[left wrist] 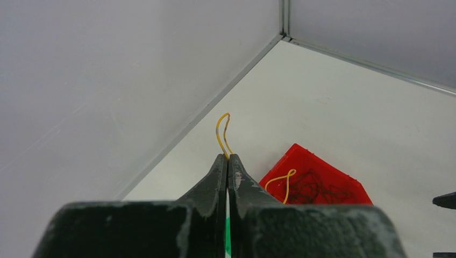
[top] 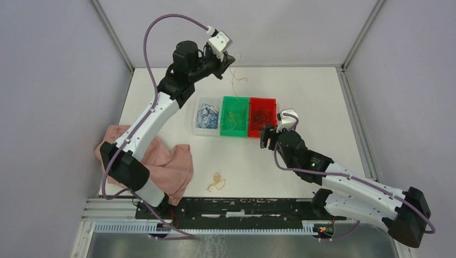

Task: Untangle the cables

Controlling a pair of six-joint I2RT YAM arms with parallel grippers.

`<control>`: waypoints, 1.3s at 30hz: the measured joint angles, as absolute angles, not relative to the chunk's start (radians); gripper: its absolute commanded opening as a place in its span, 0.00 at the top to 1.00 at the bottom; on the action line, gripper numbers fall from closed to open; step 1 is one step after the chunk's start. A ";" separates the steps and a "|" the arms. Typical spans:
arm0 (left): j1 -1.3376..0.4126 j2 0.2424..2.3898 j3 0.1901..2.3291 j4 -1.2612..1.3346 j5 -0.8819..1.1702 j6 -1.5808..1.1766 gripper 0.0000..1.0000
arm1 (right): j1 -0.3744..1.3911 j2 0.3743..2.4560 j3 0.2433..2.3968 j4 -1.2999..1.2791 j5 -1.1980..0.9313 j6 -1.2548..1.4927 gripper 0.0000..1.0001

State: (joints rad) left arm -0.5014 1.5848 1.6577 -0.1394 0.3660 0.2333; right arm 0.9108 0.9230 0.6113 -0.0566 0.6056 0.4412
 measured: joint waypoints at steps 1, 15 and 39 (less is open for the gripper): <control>-0.501 1.593 1.658 -0.139 0.359 0.238 0.97 | 0.908 0.921 0.610 -0.058 0.606 0.441 0.26; -0.501 1.620 1.674 -0.092 0.251 0.302 0.97 | 0.900 0.921 0.599 -0.065 0.595 0.450 0.28; -0.553 1.613 1.404 -0.313 0.236 0.307 0.97 | 0.892 0.895 0.590 -0.070 0.584 0.474 0.30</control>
